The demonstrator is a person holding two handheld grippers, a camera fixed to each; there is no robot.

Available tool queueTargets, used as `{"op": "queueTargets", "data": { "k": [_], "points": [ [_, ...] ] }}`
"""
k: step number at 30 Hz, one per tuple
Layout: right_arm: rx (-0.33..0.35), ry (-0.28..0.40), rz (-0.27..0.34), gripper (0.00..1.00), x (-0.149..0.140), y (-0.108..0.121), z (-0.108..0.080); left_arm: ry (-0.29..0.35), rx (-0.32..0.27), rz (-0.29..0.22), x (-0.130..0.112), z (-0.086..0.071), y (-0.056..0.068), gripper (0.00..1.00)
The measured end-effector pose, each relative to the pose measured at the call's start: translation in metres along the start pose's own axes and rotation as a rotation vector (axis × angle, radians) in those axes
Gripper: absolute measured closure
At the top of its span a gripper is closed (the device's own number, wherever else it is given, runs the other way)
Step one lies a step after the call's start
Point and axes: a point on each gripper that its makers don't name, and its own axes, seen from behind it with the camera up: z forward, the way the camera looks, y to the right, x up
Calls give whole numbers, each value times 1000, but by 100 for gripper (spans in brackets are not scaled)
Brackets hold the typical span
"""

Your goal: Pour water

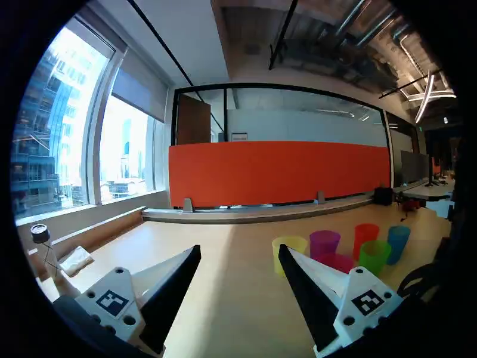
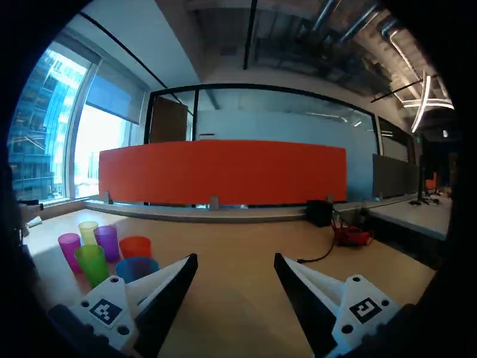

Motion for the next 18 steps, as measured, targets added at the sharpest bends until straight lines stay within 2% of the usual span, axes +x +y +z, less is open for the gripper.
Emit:
{"op": "queueTargets", "data": {
  "k": [7, 12, 18],
  "points": [
    [28, -20, 5, 1, 27, -5, 3, -11, -18, -16, 27, 12, 1, 3],
    [43, -42, 26, 0, 56, -3, 8, -42, -50, -41, 45, 23, 5, 3],
    [67, -50, 28, 1, 93, -2, 14, -48, -75, -49, 77, 34, 9, 3]
  ]
}}
